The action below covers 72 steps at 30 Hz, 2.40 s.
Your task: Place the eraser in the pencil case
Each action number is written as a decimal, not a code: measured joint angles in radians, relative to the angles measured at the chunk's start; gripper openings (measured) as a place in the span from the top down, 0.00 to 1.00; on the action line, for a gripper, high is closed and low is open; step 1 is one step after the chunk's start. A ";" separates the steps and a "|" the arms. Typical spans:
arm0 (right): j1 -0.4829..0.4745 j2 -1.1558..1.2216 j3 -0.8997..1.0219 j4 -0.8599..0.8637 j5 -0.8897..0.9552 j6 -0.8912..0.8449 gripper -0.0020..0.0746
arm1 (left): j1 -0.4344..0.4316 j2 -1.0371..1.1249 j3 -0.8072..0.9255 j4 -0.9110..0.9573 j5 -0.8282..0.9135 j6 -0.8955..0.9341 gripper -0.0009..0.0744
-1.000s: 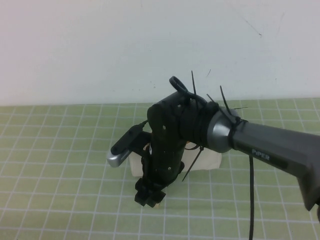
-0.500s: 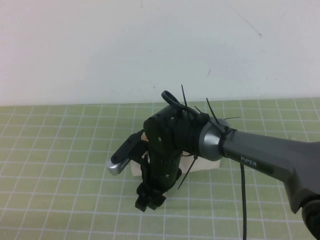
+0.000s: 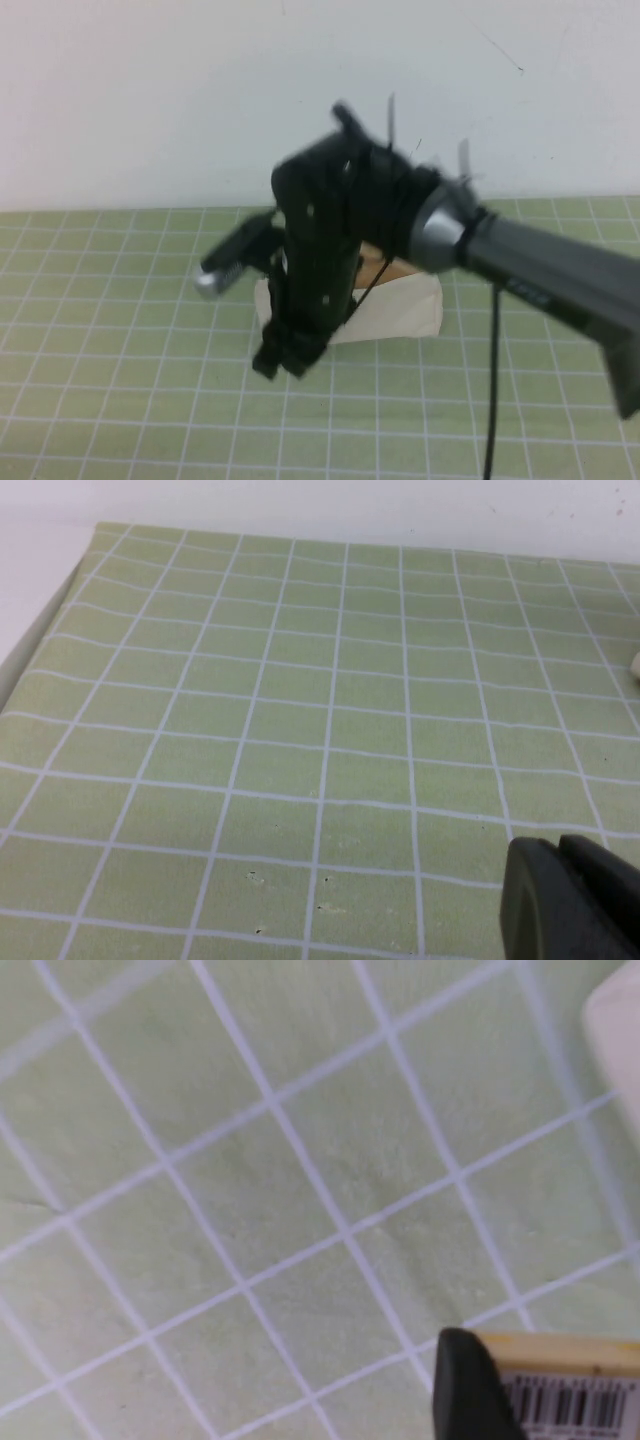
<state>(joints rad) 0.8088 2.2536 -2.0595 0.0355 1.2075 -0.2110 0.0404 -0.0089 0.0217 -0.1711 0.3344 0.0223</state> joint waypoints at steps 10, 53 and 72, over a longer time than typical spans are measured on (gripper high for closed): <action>-0.020 -0.136 -0.036 -0.205 -0.072 0.098 0.58 | 0.000 0.000 0.000 0.000 0.000 0.000 0.99; -0.077 -0.888 0.689 -0.097 -0.372 0.158 0.97 | 0.000 0.000 0.000 0.000 0.000 0.000 0.99; -0.197 -1.576 1.531 -0.193 -1.007 0.158 0.97 | 0.000 0.000 0.000 0.000 0.000 0.000 0.99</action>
<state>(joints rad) 0.6120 0.6773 -0.5283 -0.1580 0.2004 -0.0528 0.0404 -0.0089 0.0217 -0.1711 0.3344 0.0223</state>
